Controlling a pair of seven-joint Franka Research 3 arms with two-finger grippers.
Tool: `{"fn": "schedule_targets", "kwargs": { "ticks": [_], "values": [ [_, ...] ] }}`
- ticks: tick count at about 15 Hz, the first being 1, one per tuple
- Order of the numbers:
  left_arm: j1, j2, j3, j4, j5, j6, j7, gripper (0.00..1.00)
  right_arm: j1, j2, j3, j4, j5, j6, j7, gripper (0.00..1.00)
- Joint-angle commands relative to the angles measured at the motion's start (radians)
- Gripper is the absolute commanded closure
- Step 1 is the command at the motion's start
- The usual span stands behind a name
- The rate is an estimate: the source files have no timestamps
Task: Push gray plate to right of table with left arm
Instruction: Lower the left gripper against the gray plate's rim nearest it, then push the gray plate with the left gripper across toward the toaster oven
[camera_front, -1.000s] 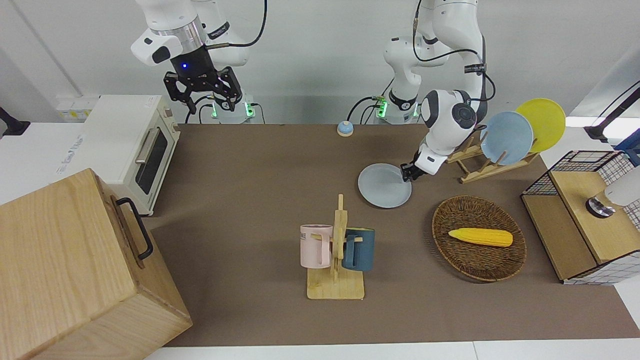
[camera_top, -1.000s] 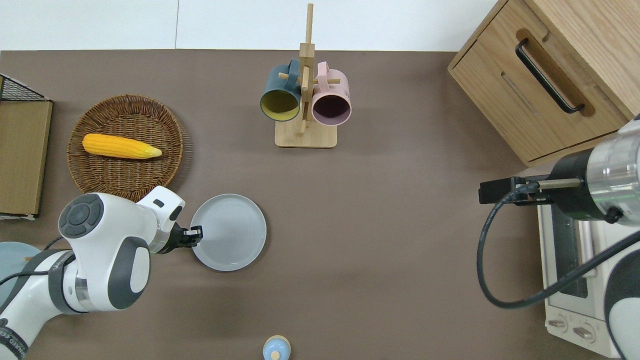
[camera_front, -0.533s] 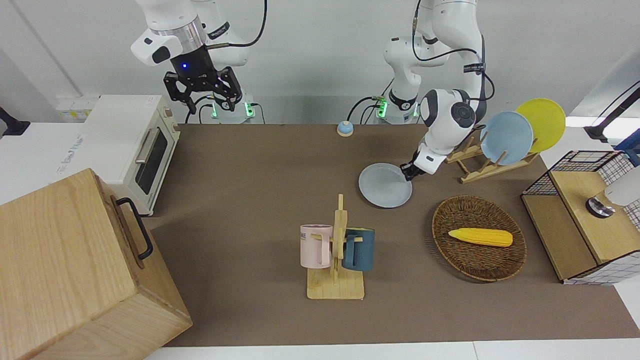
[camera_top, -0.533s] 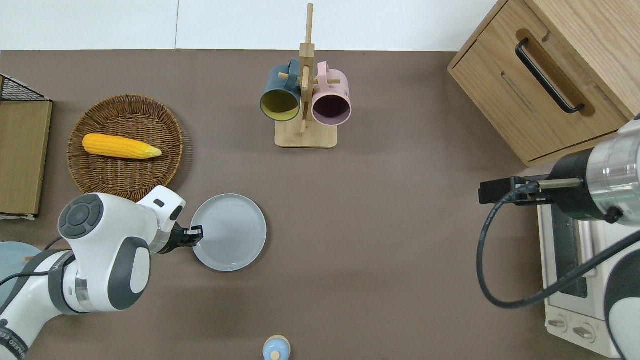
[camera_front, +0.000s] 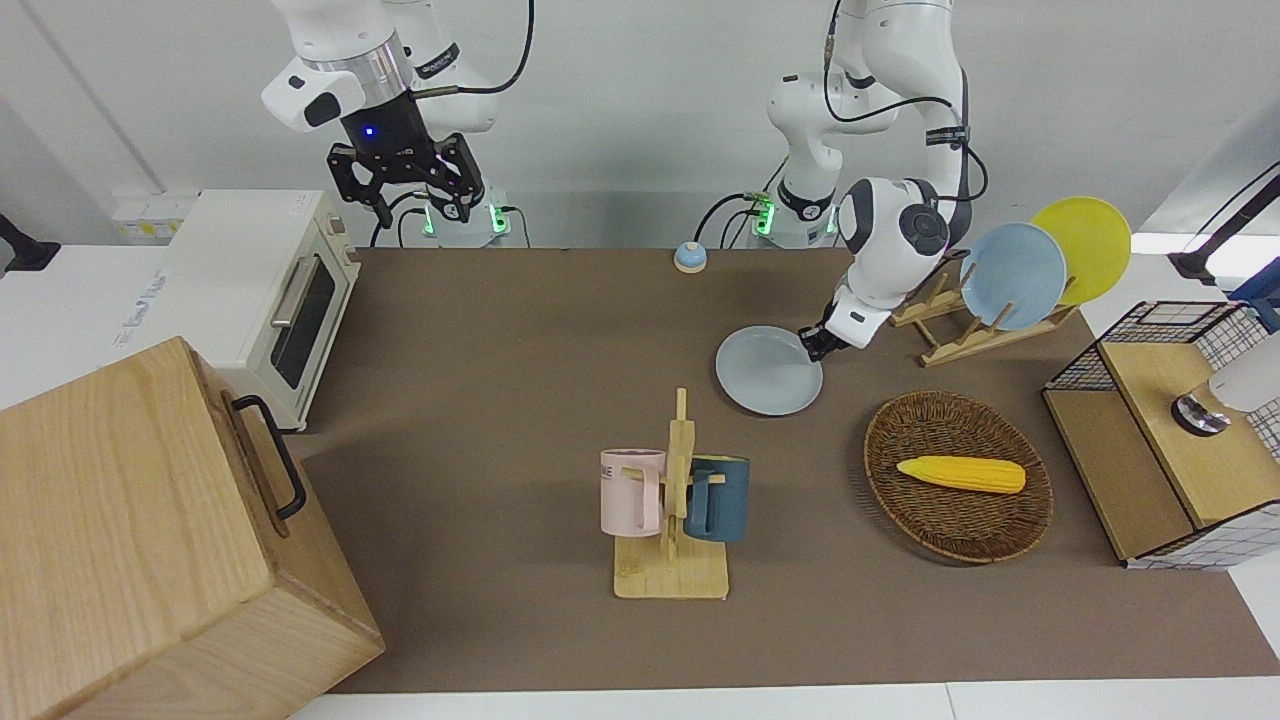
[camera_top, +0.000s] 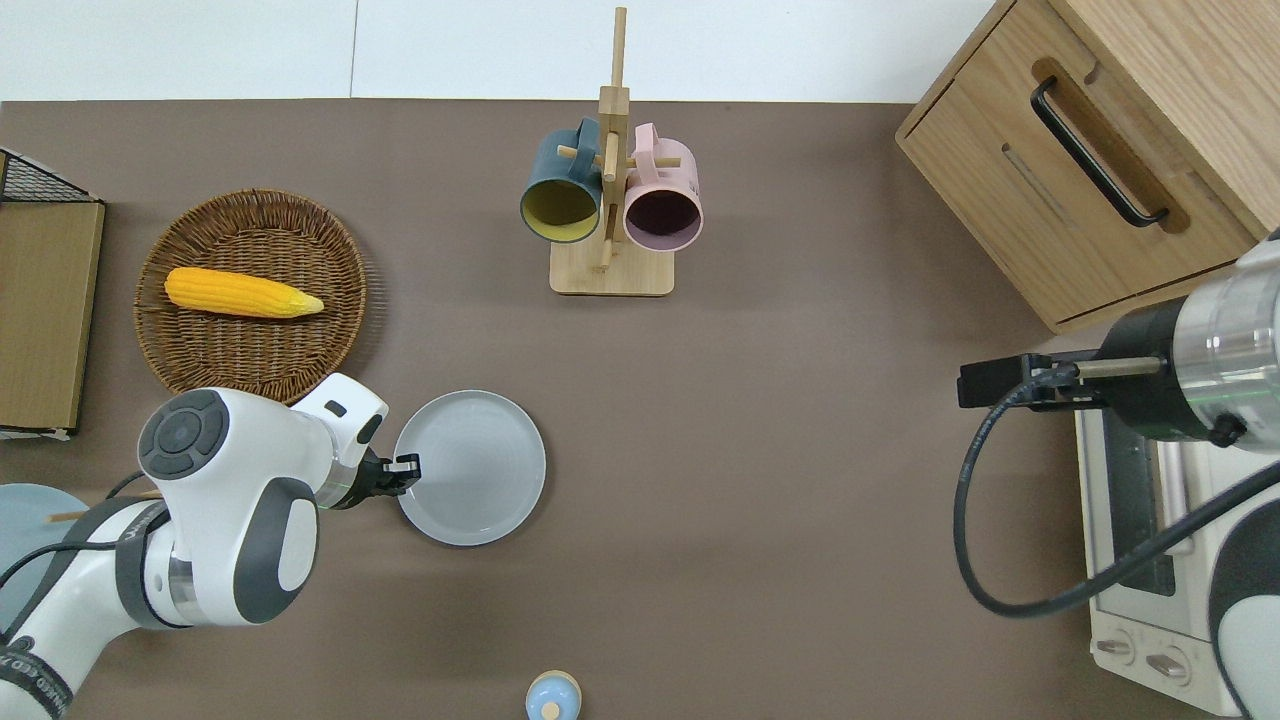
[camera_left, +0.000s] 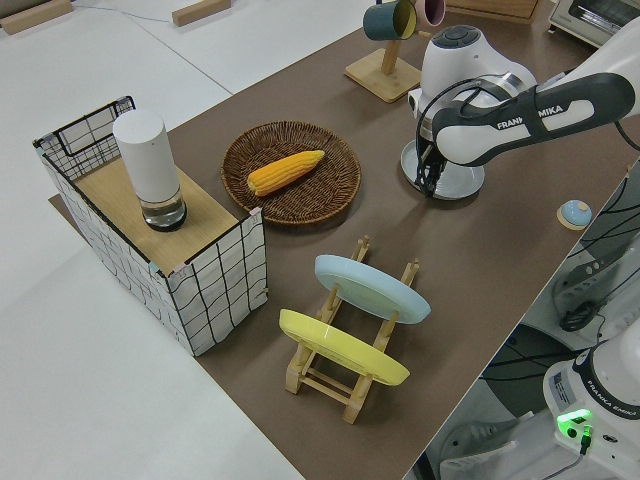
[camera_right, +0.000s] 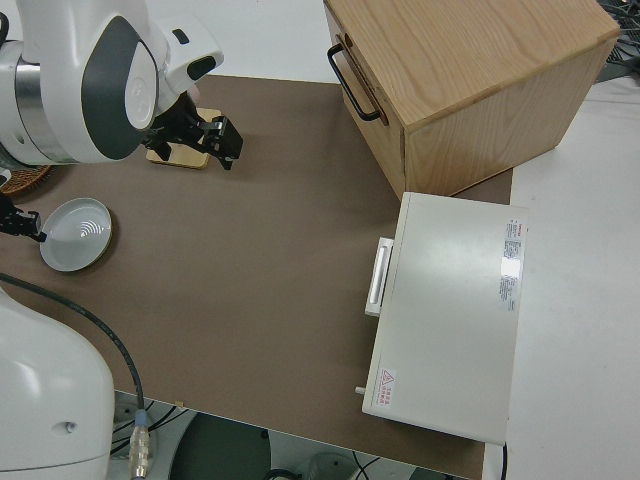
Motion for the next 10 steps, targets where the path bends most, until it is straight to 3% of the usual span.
{"fn": "schedule_targets", "kwargs": {
  "ticks": [1, 10],
  "values": [
    [-0.014, -0.004, -0.038, -0.021, -0.012, 0.024, -0.063, 1.0, -0.006, 0.006, 0.004, 0.014, 0.016, -0.005, 0.002, 0.007],
    [-0.014, 0.002, -0.194, -0.02, -0.012, 0.087, -0.288, 1.0, -0.006, 0.006, 0.004, 0.014, 0.016, -0.005, 0.002, 0.005]
  ]
}}
